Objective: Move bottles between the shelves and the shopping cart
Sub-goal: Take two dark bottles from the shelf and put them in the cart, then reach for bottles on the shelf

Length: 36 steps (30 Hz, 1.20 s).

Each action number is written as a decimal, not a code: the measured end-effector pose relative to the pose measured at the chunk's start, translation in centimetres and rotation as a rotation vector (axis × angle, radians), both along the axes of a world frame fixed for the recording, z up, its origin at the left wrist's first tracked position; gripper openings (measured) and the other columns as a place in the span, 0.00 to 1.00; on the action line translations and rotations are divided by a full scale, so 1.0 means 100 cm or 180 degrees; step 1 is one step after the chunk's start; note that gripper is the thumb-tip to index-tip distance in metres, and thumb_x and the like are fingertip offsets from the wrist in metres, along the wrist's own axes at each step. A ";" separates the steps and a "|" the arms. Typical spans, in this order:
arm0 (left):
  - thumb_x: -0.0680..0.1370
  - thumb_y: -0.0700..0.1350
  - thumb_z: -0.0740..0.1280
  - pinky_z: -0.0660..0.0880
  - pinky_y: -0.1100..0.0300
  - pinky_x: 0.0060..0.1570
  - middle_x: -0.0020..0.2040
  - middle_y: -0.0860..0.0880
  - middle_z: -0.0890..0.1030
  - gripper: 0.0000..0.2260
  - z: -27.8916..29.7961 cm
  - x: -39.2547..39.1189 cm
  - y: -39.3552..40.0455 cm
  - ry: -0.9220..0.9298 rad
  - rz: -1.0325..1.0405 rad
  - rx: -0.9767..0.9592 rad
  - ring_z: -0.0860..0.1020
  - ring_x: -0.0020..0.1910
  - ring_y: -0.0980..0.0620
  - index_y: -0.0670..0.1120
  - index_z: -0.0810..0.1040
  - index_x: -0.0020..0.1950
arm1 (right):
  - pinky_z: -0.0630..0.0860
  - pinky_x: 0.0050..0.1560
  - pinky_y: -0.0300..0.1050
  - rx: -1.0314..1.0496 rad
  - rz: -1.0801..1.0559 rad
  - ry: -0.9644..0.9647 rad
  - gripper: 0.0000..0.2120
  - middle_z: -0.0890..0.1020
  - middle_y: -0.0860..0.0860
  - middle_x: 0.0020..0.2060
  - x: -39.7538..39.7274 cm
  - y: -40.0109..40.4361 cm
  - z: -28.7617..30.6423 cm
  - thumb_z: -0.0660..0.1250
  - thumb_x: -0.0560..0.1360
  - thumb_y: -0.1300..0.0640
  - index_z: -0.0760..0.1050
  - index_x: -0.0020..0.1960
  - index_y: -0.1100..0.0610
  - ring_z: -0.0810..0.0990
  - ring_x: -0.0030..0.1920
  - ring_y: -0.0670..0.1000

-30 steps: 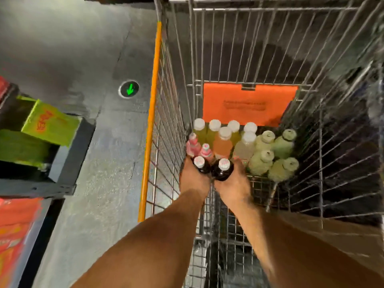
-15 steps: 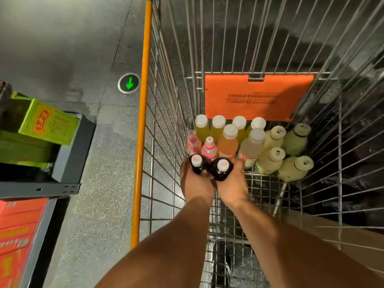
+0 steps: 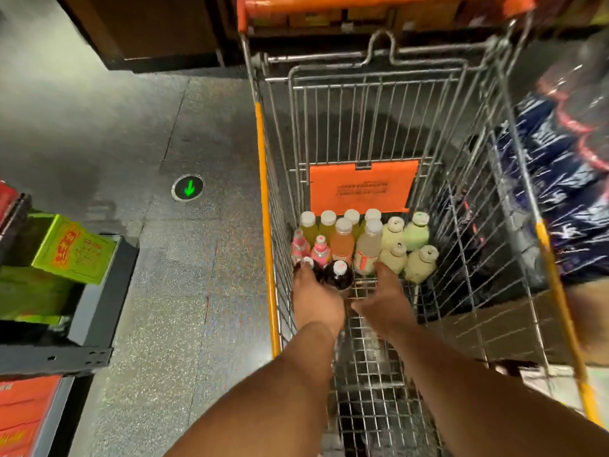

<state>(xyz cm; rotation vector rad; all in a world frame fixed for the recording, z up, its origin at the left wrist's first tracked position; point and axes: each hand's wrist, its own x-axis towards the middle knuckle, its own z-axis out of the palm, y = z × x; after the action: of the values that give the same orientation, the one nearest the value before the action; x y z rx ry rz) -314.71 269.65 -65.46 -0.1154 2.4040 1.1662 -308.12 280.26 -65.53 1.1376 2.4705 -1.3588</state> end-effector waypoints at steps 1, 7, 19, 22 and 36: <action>0.76 0.44 0.65 0.72 0.51 0.64 0.64 0.46 0.75 0.22 0.013 0.006 -0.008 0.0012 -0.0185 0.0047 0.76 0.63 0.42 0.49 0.71 0.71 | 0.72 0.65 0.58 0.0037 -0.0168 -0.0092 0.41 0.69 0.56 0.69 0.011 -0.006 0.018 0.76 0.68 0.55 0.58 0.75 0.53 0.73 0.64 0.56; 0.74 0.44 0.67 0.75 0.50 0.57 0.59 0.45 0.79 0.16 0.126 0.052 -0.073 0.0363 -0.1467 0.0342 0.78 0.58 0.42 0.48 0.76 0.62 | 0.73 0.48 0.36 0.0799 -0.1099 0.0081 0.28 0.78 0.57 0.59 0.094 -0.090 0.164 0.76 0.69 0.52 0.71 0.66 0.55 0.80 0.52 0.53; 0.74 0.53 0.71 0.72 0.51 0.64 0.69 0.46 0.73 0.30 0.401 0.201 -0.162 0.1826 -0.3635 0.0391 0.74 0.66 0.44 0.51 0.68 0.74 | 0.73 0.61 0.53 0.1989 -0.2115 0.0358 0.37 0.73 0.53 0.64 0.310 -0.267 0.424 0.74 0.65 0.38 0.68 0.68 0.53 0.72 0.64 0.57; 0.72 0.52 0.73 0.73 0.52 0.57 0.64 0.45 0.77 0.24 0.438 0.273 -0.174 0.2022 -0.4040 0.0698 0.76 0.62 0.42 0.50 0.74 0.67 | 0.74 0.61 0.52 0.2093 -0.2522 0.0324 0.38 0.74 0.54 0.64 0.390 -0.306 0.457 0.75 0.64 0.39 0.69 0.68 0.53 0.73 0.64 0.56; 0.73 0.51 0.72 0.70 0.57 0.61 0.69 0.45 0.74 0.26 0.532 0.771 -0.387 0.2039 -0.6231 0.2117 0.73 0.66 0.45 0.49 0.73 0.70 | 0.75 0.49 0.44 0.2619 -0.4602 -0.0315 0.30 0.81 0.52 0.56 0.837 -0.638 0.537 0.75 0.63 0.41 0.74 0.61 0.50 0.80 0.55 0.55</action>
<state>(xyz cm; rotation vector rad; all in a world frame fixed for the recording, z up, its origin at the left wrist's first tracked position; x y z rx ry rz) -237.65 230.95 -12.23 2.3447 1.0710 0.7220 -224.41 216.43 -11.87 3.3478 1.9279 -0.0813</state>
